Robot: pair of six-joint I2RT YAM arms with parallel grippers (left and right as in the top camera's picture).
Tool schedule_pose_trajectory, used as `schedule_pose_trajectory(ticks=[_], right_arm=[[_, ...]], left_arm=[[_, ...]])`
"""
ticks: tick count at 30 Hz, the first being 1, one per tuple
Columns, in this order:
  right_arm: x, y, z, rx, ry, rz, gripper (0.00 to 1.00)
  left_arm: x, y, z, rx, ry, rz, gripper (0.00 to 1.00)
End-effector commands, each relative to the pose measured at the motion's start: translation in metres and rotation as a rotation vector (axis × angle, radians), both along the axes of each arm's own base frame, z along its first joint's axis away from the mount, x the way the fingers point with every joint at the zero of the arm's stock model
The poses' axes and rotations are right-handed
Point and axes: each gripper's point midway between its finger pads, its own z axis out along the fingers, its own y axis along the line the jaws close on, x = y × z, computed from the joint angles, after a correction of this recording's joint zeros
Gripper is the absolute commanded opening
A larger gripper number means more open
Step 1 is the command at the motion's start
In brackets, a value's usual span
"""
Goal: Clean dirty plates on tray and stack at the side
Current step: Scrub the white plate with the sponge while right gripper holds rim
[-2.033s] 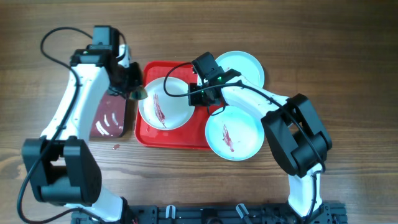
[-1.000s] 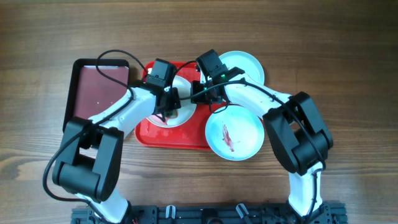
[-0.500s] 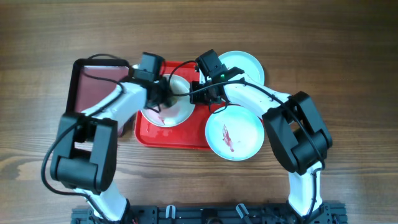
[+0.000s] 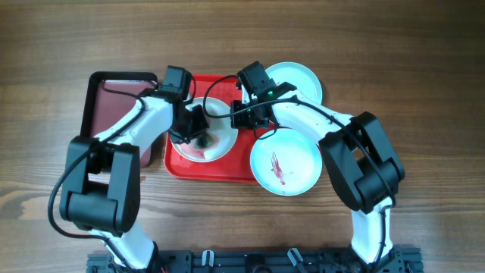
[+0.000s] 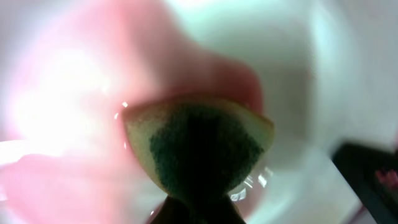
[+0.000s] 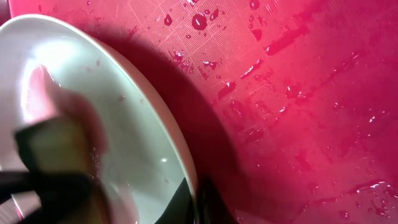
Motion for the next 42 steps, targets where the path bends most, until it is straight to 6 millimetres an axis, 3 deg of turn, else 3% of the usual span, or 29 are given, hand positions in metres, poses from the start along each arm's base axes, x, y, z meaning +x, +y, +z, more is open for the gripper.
schedule_pose_trajectory(ticks=[1,5,10,12,15,18,21,25,29,32,36,42], right_arm=[[0.0,0.002,-0.008,0.002,0.02,-0.003,0.04],[0.0,0.002,-0.008,0.001,0.021,-0.003,0.04],[-0.001,0.002,-0.008,0.0,0.022,-0.003,0.04],[-0.001,0.002,-0.008,0.0,0.022,-0.003,0.04],[-0.001,0.002,-0.008,0.0,0.022,-0.004,0.05],[0.0,0.002,-0.008,0.001,0.02,-0.004,0.04],[0.0,0.002,-0.008,0.001,0.02,-0.003,0.04],[0.0,0.002,-0.008,0.002,0.02,-0.004,0.04],[0.0,0.002,-0.008,0.001,0.021,-0.003,0.04],[0.0,0.002,-0.008,0.001,0.021,-0.003,0.04],[0.0,0.002,-0.008,0.001,0.022,-0.004,0.04],[-0.002,0.001,-0.009,-0.004,0.029,-0.003,0.04]], left_arm=[[-0.022,-0.038,-0.013,-0.133,0.026,-0.182,0.04],[0.012,-0.033,-0.012,-0.087,-0.087,-0.086,0.04],[0.043,0.005,-0.016,0.127,-0.193,0.086,0.04],[0.043,0.029,-0.018,0.245,-0.193,0.168,0.04],[0.027,0.064,-0.022,0.378,-0.125,0.321,0.04],[0.006,0.072,-0.025,0.408,-0.036,0.315,0.04],[-0.02,0.063,-0.029,0.367,0.082,0.279,0.04],[-0.054,0.015,-0.024,0.098,0.231,0.041,0.04],[-0.058,-0.018,-0.013,-0.111,0.209,-0.133,0.04],[-0.048,-0.029,-0.01,-0.174,0.15,-0.177,0.04],[-0.019,-0.036,-0.008,-0.193,0.021,-0.189,0.04],[0.044,-0.03,-0.002,-0.111,-0.229,-0.104,0.04]])
